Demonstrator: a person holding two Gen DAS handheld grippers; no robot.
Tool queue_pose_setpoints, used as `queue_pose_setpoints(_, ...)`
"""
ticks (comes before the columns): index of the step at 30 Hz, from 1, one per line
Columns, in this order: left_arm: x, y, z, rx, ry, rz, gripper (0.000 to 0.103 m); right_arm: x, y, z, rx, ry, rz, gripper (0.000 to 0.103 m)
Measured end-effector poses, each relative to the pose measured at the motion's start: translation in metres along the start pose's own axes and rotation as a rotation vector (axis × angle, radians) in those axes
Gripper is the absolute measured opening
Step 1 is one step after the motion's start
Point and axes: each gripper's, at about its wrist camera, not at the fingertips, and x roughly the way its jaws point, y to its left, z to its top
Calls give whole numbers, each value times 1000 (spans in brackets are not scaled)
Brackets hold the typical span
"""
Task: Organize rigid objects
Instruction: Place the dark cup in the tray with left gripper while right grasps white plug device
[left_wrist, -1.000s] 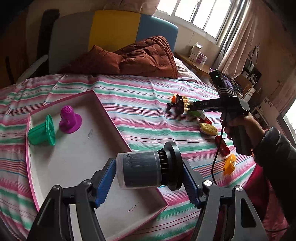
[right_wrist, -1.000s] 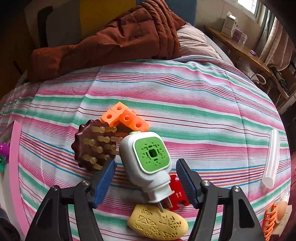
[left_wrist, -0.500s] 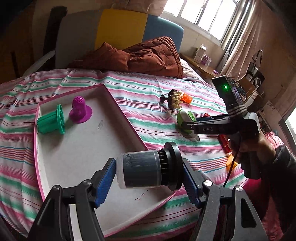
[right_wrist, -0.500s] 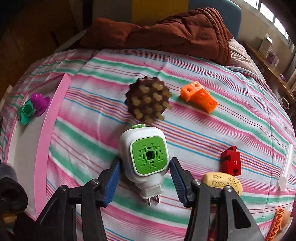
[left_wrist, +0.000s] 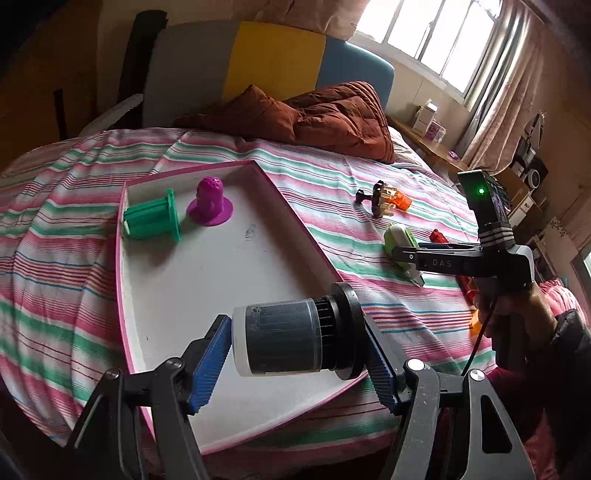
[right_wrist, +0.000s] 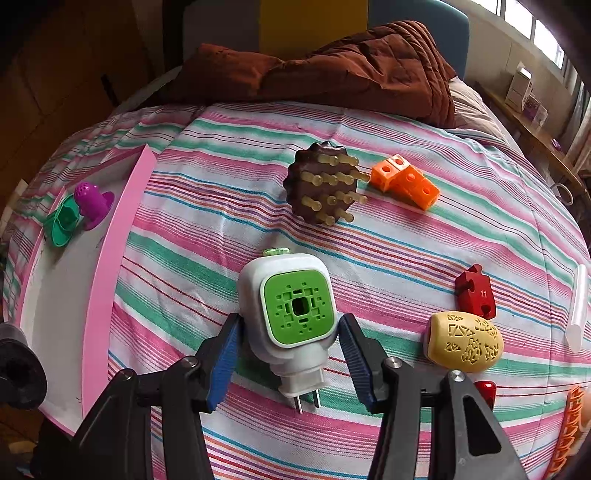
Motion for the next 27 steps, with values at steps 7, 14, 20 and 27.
queue_pose_setpoints(7, -9, 21, -1, -55, -12, 37, 69, 8, 3, -2, -23, 34, -25, 53)
queue_pose_setpoints(14, -19, 32, -1, -72, -32, 55, 69, 11, 3, -2, -25, 40, -46, 53)
queue_pose_setpoints(20, -24, 53, 3, -113, -47, 87, 69, 10, 1, 0, -5, 45, -33, 53)
queue_pose_setpoints(27, -22, 78, 13, -177, -45, 107, 69, 9, 2, 2, -1, 44, -25, 53)
